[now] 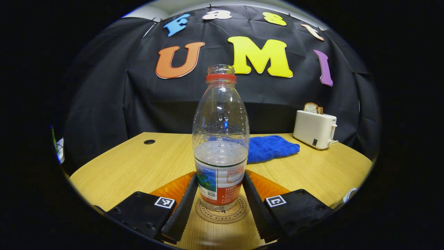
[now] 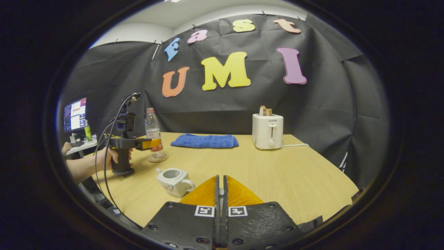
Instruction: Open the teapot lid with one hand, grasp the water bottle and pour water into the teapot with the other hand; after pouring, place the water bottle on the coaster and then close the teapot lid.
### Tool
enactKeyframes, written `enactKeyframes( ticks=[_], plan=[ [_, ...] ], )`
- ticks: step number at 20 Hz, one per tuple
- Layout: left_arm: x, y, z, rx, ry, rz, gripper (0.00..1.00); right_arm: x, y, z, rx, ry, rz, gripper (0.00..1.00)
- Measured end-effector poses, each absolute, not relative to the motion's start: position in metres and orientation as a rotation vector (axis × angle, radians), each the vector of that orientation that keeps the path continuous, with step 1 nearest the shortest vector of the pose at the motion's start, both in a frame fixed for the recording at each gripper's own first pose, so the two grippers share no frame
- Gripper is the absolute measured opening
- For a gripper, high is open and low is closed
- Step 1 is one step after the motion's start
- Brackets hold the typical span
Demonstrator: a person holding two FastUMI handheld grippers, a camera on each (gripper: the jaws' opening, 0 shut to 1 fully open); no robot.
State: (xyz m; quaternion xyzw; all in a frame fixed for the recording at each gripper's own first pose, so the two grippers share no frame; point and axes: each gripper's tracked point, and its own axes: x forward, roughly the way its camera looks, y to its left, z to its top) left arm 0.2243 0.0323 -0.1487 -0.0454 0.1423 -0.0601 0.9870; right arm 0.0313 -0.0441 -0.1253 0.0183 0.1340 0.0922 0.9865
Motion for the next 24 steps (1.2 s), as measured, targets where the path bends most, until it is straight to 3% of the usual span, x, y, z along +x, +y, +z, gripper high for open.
enactKeyframes(
  ticks=[8,11,17,24],
  plan=[
    [0.221,0.030,-0.153,-0.076,0.312,-0.131,0.89,0.027,-0.042,-0.122,0.029,0.261,0.186,0.00],
    [0.220,0.030,-0.155,-0.076,0.324,-0.129,1.00,0.027,-0.041,-0.122,0.026,0.260,0.188,0.00],
    [0.205,0.038,-0.159,-0.105,0.359,-0.104,1.00,0.026,-0.033,-0.117,0.021,0.249,0.199,0.00],
    [0.133,0.083,-0.139,-0.072,0.311,-0.019,1.00,0.045,0.020,-0.092,0.015,0.172,0.295,0.00]
  ],
)
